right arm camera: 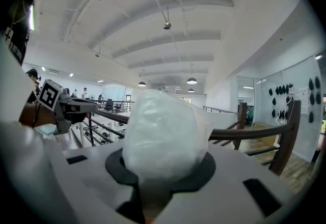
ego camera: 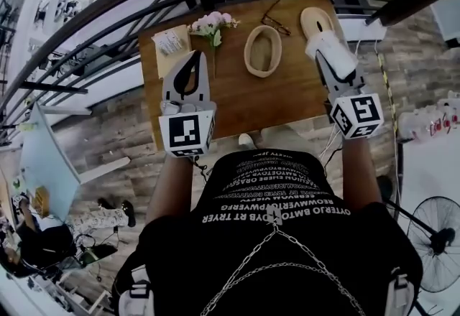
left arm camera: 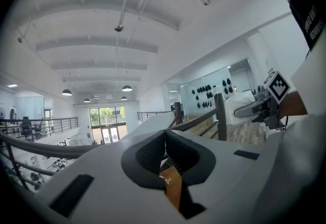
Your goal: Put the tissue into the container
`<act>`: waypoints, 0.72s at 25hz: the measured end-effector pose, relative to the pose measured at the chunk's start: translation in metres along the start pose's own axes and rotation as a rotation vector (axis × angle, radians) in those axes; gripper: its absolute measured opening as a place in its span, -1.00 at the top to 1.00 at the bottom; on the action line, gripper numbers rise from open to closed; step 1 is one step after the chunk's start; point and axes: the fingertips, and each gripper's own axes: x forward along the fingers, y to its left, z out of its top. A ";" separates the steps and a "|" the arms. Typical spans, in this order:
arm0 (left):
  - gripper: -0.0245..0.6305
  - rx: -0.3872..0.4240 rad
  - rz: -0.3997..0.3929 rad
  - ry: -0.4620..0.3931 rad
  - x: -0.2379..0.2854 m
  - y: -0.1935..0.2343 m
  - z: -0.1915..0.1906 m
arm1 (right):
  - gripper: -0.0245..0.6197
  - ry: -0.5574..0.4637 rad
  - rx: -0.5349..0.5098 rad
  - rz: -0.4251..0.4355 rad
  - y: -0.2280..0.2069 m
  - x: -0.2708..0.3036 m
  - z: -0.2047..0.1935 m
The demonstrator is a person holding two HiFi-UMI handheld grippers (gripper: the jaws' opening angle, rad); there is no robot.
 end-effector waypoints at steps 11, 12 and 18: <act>0.84 -0.014 0.009 0.041 0.054 -0.002 -0.015 | 0.55 0.202 0.102 0.170 -0.015 0.073 -0.075; 0.84 -0.012 0.012 0.049 0.060 -0.002 -0.017 | 0.55 0.224 0.104 0.185 -0.016 0.081 -0.083; 0.84 -0.023 0.026 0.096 0.096 -0.008 -0.030 | 0.55 0.363 0.112 0.308 -0.013 0.125 -0.132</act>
